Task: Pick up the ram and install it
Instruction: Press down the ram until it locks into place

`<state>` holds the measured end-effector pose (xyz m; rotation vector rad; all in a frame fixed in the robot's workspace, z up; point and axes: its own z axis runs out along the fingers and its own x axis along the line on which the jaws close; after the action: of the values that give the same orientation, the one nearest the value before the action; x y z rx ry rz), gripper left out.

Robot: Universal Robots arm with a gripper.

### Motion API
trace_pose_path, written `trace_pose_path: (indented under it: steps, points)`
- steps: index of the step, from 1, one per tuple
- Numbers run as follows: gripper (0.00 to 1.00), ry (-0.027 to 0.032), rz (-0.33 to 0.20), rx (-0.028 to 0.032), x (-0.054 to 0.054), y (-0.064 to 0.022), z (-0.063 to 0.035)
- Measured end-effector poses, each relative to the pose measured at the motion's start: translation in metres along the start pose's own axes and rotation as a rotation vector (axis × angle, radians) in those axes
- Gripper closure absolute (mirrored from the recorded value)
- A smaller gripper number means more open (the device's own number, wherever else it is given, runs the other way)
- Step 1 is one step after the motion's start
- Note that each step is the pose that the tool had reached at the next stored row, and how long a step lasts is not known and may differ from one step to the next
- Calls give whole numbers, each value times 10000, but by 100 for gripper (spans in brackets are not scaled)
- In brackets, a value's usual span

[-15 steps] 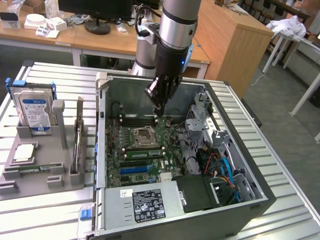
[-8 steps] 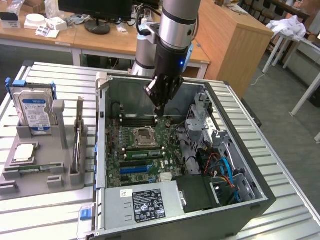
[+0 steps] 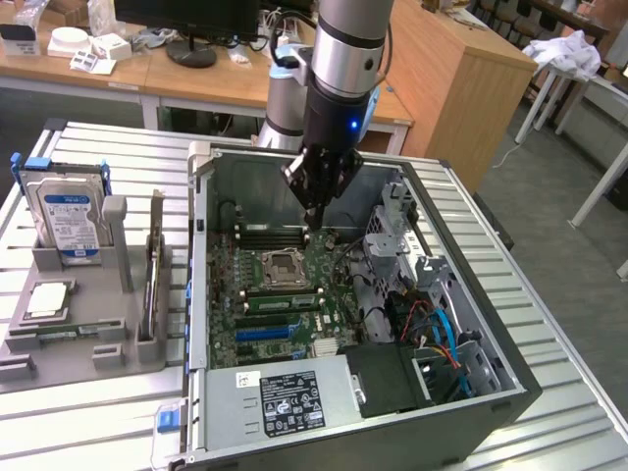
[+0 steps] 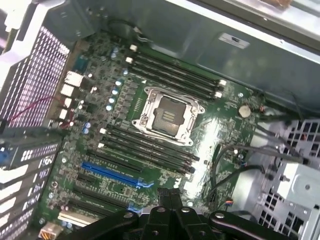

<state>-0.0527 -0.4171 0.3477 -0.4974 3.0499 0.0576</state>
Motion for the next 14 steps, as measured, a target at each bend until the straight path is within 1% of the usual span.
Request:
trace_pose_path:
  steps: [9, 14]
  points:
    - [89, -34, 1207, 67, 1, 0, 3]
    - [89, -37, 1270, 71, 2, 0, 3]
